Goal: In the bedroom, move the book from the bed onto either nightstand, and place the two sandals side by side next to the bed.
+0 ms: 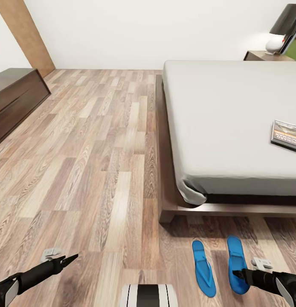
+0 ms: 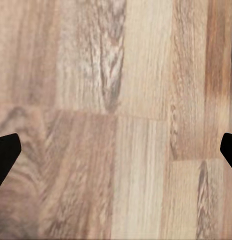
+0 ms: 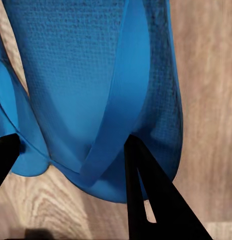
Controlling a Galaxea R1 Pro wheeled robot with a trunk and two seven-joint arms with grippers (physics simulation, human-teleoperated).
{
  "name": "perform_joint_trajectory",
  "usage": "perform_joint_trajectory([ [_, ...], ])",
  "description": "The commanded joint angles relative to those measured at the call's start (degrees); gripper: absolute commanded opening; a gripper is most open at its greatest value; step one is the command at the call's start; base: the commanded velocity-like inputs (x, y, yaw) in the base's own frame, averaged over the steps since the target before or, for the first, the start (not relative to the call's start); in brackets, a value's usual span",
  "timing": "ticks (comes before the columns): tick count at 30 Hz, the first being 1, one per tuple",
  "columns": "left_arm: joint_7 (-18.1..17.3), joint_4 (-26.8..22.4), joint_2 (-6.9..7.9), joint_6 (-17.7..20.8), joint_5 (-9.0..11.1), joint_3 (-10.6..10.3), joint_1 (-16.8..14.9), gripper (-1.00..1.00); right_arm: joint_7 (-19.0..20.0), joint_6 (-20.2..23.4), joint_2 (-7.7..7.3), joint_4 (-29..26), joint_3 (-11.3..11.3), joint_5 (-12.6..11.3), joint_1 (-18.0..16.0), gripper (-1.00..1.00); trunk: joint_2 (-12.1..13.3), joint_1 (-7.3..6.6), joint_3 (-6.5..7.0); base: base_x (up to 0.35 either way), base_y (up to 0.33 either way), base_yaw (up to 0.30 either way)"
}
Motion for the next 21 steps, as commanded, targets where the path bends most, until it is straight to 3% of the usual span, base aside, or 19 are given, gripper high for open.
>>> perform_joint_trajectory([
  [1, -0.21, -0.02, -0.01, -0.07, -0.55, 0.47, -0.04, 1.00, 0.53, 0.57, 0.04, -0.08, -0.52, 0.06, -0.01, -1.00, -0.01, 0.01, -0.04, 0.201, 0.003, 0.000],
  [13, -0.23, -0.04, -0.01, -0.03, -0.57, 0.51, -0.03, 1.00, 0.53, 0.57, 0.06, -0.08, -0.52, 0.06, -0.01, -1.00, -0.01, 0.01, -0.04, 0.028, 0.000, 0.000],
  [21, -0.23, -0.04, -0.01, -0.07, -0.58, 0.46, -0.02, 1.00, 0.53, 0.57, 0.05, -0.08, -0.52, 0.06, -0.01, -1.00, -0.12, 0.22, -1.81, 0.000, 0.000, 0.000],
])
